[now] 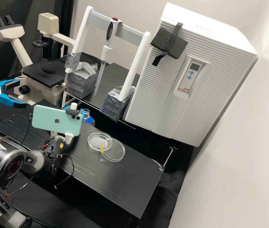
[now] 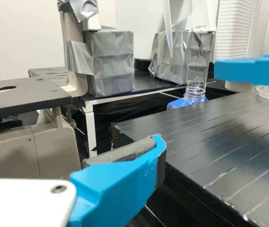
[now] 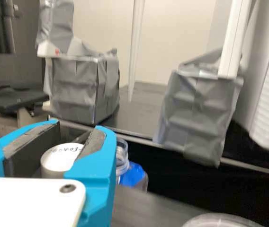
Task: Close the bottle
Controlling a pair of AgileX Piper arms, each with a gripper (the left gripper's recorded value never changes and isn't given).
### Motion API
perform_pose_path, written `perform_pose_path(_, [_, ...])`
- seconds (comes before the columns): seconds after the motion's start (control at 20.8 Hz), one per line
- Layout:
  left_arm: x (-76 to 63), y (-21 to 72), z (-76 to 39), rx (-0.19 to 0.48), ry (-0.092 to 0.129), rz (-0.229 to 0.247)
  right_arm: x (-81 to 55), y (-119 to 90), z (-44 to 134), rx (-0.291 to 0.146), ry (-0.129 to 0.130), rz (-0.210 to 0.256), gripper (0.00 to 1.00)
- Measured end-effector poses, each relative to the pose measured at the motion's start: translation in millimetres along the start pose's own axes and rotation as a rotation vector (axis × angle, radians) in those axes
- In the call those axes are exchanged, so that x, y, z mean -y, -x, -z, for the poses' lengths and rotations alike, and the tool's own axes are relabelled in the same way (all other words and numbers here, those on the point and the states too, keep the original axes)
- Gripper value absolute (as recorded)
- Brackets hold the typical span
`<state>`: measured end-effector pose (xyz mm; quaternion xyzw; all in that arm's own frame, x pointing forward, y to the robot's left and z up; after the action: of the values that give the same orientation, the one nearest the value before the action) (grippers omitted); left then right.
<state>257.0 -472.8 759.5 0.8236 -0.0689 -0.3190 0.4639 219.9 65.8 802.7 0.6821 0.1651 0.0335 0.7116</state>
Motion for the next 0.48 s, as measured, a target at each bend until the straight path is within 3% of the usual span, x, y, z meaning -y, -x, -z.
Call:
perform_pose_path(0.05, [0.0, 0.1, 0.1, -0.001, 0.0, 0.0, -1.6, -2.8, 2.8, -0.009, -0.006, -0.01, 0.0])
perform_pose_path(0.24, [0.0, -0.1, -0.1, 0.001, 0.0, 0.0, -6.2, -14.9, 15.9, -0.044, 0.014, -0.053, 0.0])
perform_pose_path(0.48, [0.0, -0.1, -0.1, 0.001, 0.0, 0.0, -6.5, -32.7, 17.1, -0.026, 0.037, -0.074, 0.0])
